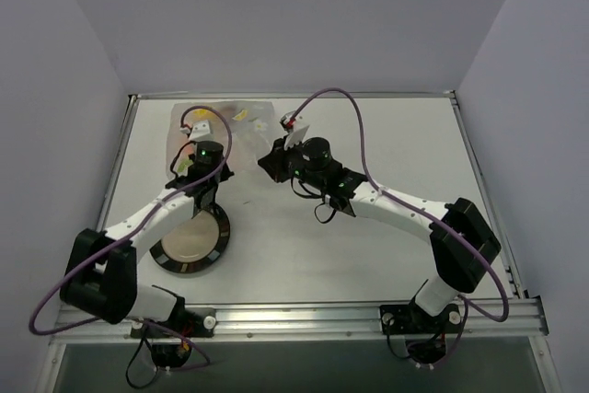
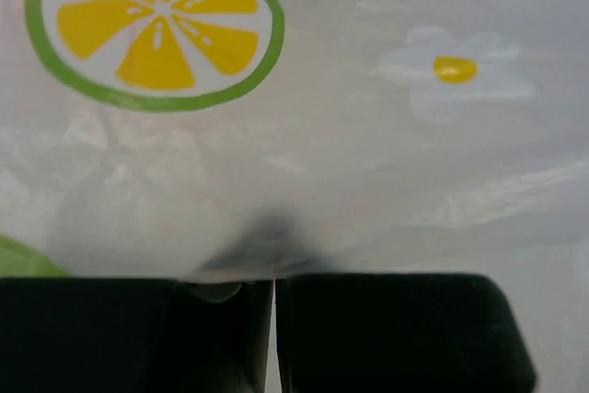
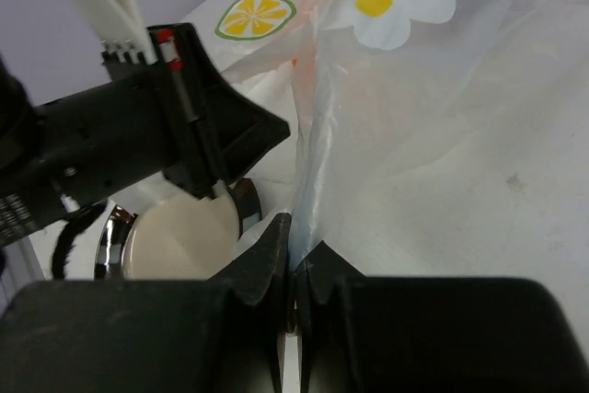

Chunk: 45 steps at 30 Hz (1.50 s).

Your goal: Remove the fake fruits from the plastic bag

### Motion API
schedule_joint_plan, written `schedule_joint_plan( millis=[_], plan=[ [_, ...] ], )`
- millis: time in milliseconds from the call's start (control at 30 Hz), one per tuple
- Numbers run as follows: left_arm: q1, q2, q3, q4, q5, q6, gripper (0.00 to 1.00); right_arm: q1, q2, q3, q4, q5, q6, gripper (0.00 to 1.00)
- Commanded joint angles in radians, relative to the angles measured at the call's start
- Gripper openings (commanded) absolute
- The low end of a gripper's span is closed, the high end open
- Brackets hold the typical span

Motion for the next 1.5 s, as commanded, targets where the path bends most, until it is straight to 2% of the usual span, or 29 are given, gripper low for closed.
schedule_joint_plan(
  millis=[0,167,267,300,333,367,467,500,633,700,767,800,900,967,1000,1067,1100,1200,1333,1367,1433,1467],
  plan=[
    [-0.012,0.085,0.071,0.156,-0.061,0.048,0.02,0.01,-0.077,-0.031,0.039,0.003,0.036,0.0],
    [-0.009,0.157,0.114,0.189,-0.187,0.082,0.03,0.018,-0.113,-0.056,0.033,-0.034,0.063,0.0],
    [-0.009,0.145,0.134,0.173,-0.208,0.096,0.15,0.026,-0.157,-0.089,0.013,-0.017,0.062,0.0],
    [-0.011,0.133,0.132,0.172,-0.158,0.096,0.21,0.024,-0.169,-0.1,0.006,-0.003,0.057,0.0],
    [-0.019,0.121,0.131,0.169,-0.119,0.096,0.32,0.024,-0.185,-0.111,-0.019,0.017,0.051,0.0],
    [-0.029,0.107,0.126,0.157,-0.084,0.094,0.36,0.024,-0.215,-0.122,-0.034,0.044,0.037,0.0],
    [-0.075,0.017,0.114,0.079,0.083,0.048,0.43,0.023,-0.258,-0.16,-0.077,0.153,0.025,0.0],
    [-0.083,-0.008,0.102,0.055,0.207,0.036,0.44,0.023,-0.265,-0.177,-0.083,0.181,0.024,0.0],
    [-0.118,-0.187,0.063,-0.112,0.318,0.028,0.57,0.019,-0.275,-0.201,-0.08,0.21,0.03,0.0],
    [-0.12,-0.329,0.063,-0.24,0.289,0.045,0.65,0.018,-0.272,-0.206,-0.07,0.213,0.03,0.0],
    [-0.12,-0.408,0.089,-0.371,0.275,0.063,0.71,0.015,-0.266,-0.208,-0.064,0.218,0.03,0.0],
    [-0.118,-0.462,0.106,-0.418,0.275,0.08,0.77,0.012,-0.265,-0.208,-0.061,0.219,0.03,0.0],
    [-0.118,-0.503,0.186,-0.606,0.187,0.097,0.88,-0.002,-0.263,-0.209,-0.053,0.218,0.033,0.0],
    [-0.118,-0.513,0.204,-0.727,0.099,0.077,0.91,-0.011,-0.269,-0.217,-0.048,0.212,0.04,0.0],
    [-0.118,-0.516,0.203,-0.76,0.021,0.068,0.93,-0.016,-0.275,-0.221,-0.042,0.21,0.042,0.0],
    [-0.118,-0.514,0.183,-0.801,0.004,0.044,0.97,-0.023,-0.294,-0.229,-0.041,0.207,0.042,0.0],
    [-0.117,-0.508,0.177,-0.811,0.011,0.039,0.94,-0.025,-0.298,-0.232,-0.041,0.206,0.043,0.0],
    [-0.118,-0.459,0.163,-0.855,-0.001,0.022,0.94,-0.033,-0.321,-0.232,-0.051,0.203,0.039,0.0],
    [-0.118,-0.407,0.111,-0.805,0.037,0.017,0.96,-0.037,-0.341,-0.241,-0.053,0.203,0.037,0.0],
    [-0.118,-0.377,0.103,-0.761,0.047,0.019,0.83,-0.039,-0.346,-0.243,-0.054,0.201,0.037,0.0],
    [-0.117,-0.347,0.12,-0.713,0.038,0.023,0.36,-0.039,-0.354,-0.241,-0.067,0.192,0.037,0.0],
    [-0.117,-0.32,0.144,-0.676,0.028,0.03,0.19,-0.037,-0.364,-0.238,-0.079,0.192,0.034,0.0]
  ],
)
